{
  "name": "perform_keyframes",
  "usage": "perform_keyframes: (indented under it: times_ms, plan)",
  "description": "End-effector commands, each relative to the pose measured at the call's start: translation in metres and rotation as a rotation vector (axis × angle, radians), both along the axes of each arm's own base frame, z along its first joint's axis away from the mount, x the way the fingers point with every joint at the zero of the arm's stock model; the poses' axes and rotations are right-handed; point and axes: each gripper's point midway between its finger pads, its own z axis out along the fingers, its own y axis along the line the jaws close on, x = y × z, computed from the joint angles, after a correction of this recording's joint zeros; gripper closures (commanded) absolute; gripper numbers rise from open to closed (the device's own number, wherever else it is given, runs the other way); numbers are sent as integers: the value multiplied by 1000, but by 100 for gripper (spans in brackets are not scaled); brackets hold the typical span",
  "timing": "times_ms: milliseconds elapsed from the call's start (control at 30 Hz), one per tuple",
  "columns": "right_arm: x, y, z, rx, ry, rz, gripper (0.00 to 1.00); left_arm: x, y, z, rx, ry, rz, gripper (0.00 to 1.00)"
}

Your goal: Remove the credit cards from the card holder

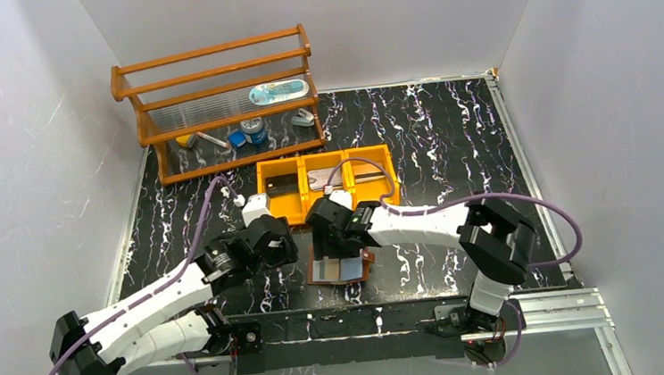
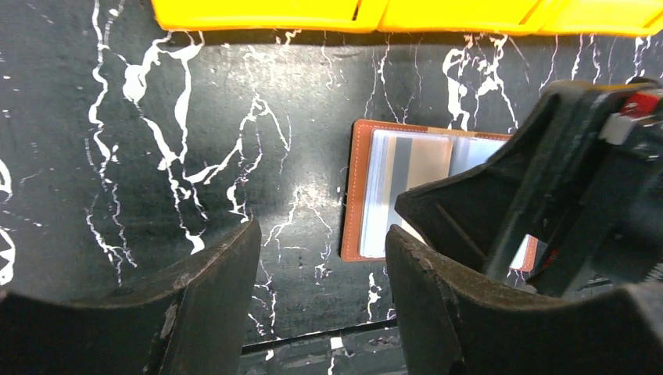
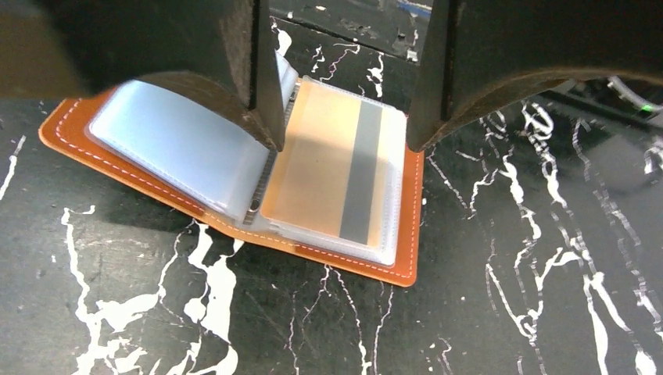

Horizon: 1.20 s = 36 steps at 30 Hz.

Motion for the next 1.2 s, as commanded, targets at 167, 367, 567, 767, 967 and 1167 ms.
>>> perform_keyframes:
  times_ms: [167, 367, 567, 767, 967, 1167]
  plan:
    - [5, -5, -21, -280, -67, -14, 26, -2, 40, 10, 4, -85, 131, 39]
    - [0, -15, -37, -324, -51, -38, 29, -4, 36, 6, -11, -71, 121, 39]
    - [-2, -13, -39, -273, -50, -34, 48, -4, 31, 2, -10, -51, 104, 38]
    - [-3, -8, -35, -190, -33, -31, 47, -5, 24, -1, -14, -32, 87, 38]
    - [2, 0, -19, -157, -51, -14, 31, -4, 26, -1, -9, -39, 96, 38]
    - [4, 7, -16, -176, -52, 6, 23, -4, 34, 0, -6, -53, 125, 38]
